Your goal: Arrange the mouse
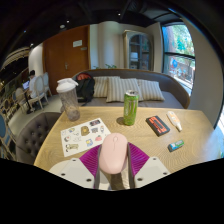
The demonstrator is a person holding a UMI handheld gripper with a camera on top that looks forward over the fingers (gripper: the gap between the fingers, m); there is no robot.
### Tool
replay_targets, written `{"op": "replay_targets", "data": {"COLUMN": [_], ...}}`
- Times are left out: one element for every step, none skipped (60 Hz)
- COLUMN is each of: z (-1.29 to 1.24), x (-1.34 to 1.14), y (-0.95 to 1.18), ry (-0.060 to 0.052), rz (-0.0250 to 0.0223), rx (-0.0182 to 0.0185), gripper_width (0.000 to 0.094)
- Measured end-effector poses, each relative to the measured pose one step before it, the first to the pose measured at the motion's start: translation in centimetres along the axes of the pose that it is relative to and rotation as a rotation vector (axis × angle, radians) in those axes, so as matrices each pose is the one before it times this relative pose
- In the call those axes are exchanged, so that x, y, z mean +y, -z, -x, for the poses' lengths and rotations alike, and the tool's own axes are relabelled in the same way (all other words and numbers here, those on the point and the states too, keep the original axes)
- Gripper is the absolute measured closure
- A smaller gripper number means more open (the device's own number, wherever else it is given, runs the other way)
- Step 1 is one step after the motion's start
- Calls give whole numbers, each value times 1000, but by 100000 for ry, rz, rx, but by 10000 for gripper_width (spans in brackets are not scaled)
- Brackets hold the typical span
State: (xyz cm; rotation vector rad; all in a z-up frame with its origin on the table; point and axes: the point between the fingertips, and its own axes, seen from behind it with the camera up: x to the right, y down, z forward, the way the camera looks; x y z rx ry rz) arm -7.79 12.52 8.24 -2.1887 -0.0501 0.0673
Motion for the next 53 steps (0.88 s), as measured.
{"op": "replay_targets", "data": {"z": [715, 478, 827, 750, 797, 769, 681, 471, 349, 474, 273, 388, 398, 447, 435, 415, 393, 264, 228, 230, 132, 51, -36, -41, -22, 27, -59, -19, -6, -85, -91, -9, -22, -64, 7, 21, 94, 34, 50, 44, -3, 1, -27, -85, -18, -23, -40, -63, -61, -3, -45, -15, 6], "x": [-17, -56, 205, 279, 355, 510, 613, 735, 853, 990, 891, 1034, 938, 866, 804, 714, 684, 735, 607, 531, 524, 508, 522, 523, 271, -678, 279, 250, -44, -47, 153, 82, -90, 83, 119, 135, 157, 135, 89, 11, -120, -53, 30, 53, 92, 118, 146, 114, 110, 97, 152, 181, 114], "y": [787, 884, 319, 543, 503, 367, 300, 259, 126, 343, -73, 100, -52, -85, -68, -90, -128, -260, -11, -107, -129, -148, -156, -150, 63, -250, -97, 9, 89, 30, 22, 16, 63, 18, 91, 87, 198, 232, 315, 384, 464, 472, 500, 436, 519, 575, 564, 575, 548, 545, 555, 537, 468], "ry": [-389, -992, -1134, -1320, -1200, -761, -148, 455, 942, 998, 1270, 628, 459, -33, -527, -969, -1051, -558, -437, -52, 389, 665, 651, 392, 186, -740, -458, -525, -718, -625, -357, -407, -528, -451, -419, -259, -204, -224, -80, 183, 337, 526, 531, 427, 388, 317, 187, 22, -110, -121, -191, -228, -391], "rz": [-645, -715, -262, -435, -370, -159, 139, 420, 723, 785, 1364, 806, 1087, 958, 692, 472, 461, 458, 534, 411, 379, 426, 568, 722, -191, -2184, -321, 711, 138, 121, 1041, 1056, 651, 780, 1031, 1099, 1167, 961, 703, 294, 22, -281, -48, 491, 362, 505, 564, 413, 305, 369, 452, 442, 533], "rx": [-417, -648, -304, -772, -919, -918, -637, -56, 469, 861, 1065, 663, 651, 382, 234, 88, 8, 149, 176, 285, 527, 776, 1024, 1150, 836, 643, 652, 537, 435, 595, 503, 345, 178, 304, 201, 55, -174, 12, 62, 9, 176, 163, 186, 293, 176, 45, 126, 83, -5, -141, -202, -344, -394], "gripper_width": [542, 541, 541, 542, 542, 542, 542, 542, 542, 539, 539, 541, 543, 542, 542, 541, 542, 541, 541, 541, 538, 539, 539, 537, 530, 532, 525, 517, 504, 494, 475, 464, 442, 429, 416, 400, 380, 349, 303, 248, 192, 143, 99, 73, 87, 97, 95, 92, 91, 88, 86, 87, 86]}}
